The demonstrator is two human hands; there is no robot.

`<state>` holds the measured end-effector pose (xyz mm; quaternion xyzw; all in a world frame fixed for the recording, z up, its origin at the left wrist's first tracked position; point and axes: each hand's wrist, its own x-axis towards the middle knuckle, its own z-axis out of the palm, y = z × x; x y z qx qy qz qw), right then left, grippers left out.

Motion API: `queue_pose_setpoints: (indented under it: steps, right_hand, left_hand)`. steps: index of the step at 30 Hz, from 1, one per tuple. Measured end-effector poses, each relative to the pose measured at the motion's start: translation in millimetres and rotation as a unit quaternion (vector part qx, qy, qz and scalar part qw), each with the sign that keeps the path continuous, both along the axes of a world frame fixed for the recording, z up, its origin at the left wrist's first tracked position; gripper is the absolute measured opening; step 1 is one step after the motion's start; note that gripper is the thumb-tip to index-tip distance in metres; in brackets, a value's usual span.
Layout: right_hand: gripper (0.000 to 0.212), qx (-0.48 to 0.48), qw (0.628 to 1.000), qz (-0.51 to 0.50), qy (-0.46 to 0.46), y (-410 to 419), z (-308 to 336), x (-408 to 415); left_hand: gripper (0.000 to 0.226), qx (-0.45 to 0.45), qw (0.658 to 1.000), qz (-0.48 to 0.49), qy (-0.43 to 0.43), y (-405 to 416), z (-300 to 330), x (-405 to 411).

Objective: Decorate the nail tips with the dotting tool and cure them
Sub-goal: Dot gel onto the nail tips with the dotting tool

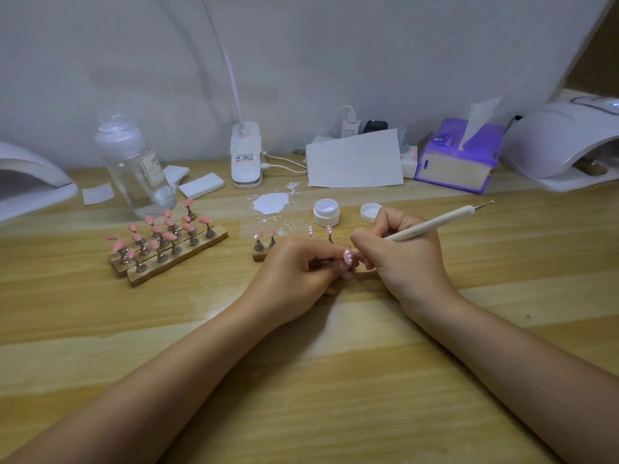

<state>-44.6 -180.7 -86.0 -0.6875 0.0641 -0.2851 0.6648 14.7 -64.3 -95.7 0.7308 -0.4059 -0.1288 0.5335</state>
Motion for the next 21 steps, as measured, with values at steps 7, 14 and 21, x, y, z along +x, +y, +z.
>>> queue_pose_setpoints:
  steps: [7,14,21]
  right_hand:
    - [0.035,-0.001,1.0,-0.007,0.0,-1.1,-1.2,1.1]
    - [0.036,0.032,0.999,-0.034,-0.002,-4.6,-5.4,6.0]
    - [0.036,0.03,0.999,-0.019,-0.005,-3.8,-5.7,5.6]
  left_hand:
    - [0.029,0.002,1.0,0.002,0.004,0.1,-0.9,0.4]
    - [0.028,0.003,1.0,-0.009,-0.002,0.2,0.1,-0.2]
    - [0.028,0.01,1.0,-0.001,-0.011,-0.2,-1.7,1.0]
